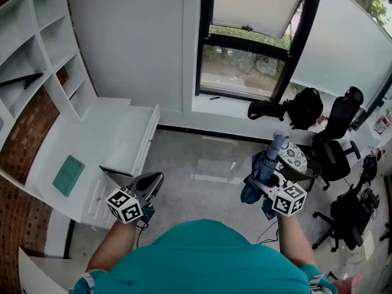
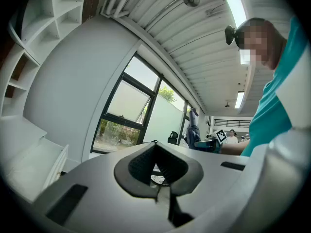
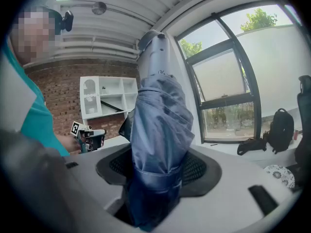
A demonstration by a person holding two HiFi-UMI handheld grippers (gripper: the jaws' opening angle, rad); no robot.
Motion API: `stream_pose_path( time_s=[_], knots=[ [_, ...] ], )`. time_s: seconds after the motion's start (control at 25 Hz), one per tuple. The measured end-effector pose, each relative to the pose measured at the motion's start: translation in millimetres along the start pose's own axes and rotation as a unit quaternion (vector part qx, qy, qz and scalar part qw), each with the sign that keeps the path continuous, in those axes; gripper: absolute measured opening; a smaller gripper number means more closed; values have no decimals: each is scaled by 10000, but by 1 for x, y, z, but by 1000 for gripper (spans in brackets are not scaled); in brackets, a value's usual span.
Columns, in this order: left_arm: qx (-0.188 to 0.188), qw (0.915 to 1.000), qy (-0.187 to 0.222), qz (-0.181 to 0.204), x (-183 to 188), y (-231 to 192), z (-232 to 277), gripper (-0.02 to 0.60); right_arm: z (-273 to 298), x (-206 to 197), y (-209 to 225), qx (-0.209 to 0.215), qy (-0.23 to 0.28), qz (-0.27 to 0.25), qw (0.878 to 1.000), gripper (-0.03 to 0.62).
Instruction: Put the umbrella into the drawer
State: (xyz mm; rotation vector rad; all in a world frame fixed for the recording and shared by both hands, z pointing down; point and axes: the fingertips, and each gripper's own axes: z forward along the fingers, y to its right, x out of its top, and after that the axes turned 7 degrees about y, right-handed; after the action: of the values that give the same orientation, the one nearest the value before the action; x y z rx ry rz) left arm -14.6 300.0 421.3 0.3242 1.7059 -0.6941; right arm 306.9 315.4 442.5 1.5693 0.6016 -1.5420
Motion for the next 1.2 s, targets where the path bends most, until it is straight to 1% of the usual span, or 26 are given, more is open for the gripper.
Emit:
stream_pose_path(
  time_s=[0.44,0.64,0.88,1.08,1.2],
  knots=[
    [-3,10000,-50,40,-5,7,13,15,-1,1,10,110,-64,-74,9999,268],
    [19,10000,-53,56,-5,13,25,15,-3,5,16,180,-74,3,9998,268],
    [-21,9999,-54,105,-10,36,48,15,-25,12,34,211,-28,21,9998,268],
    [-67,9999,-50,96,-23,65,75,15,-55,14,55,241,-24,-9,9997,268],
    [-109,9999,-21,19,-32,81,95,15,-74,14,72,214,-19,-14,9998,268]
  ],
)
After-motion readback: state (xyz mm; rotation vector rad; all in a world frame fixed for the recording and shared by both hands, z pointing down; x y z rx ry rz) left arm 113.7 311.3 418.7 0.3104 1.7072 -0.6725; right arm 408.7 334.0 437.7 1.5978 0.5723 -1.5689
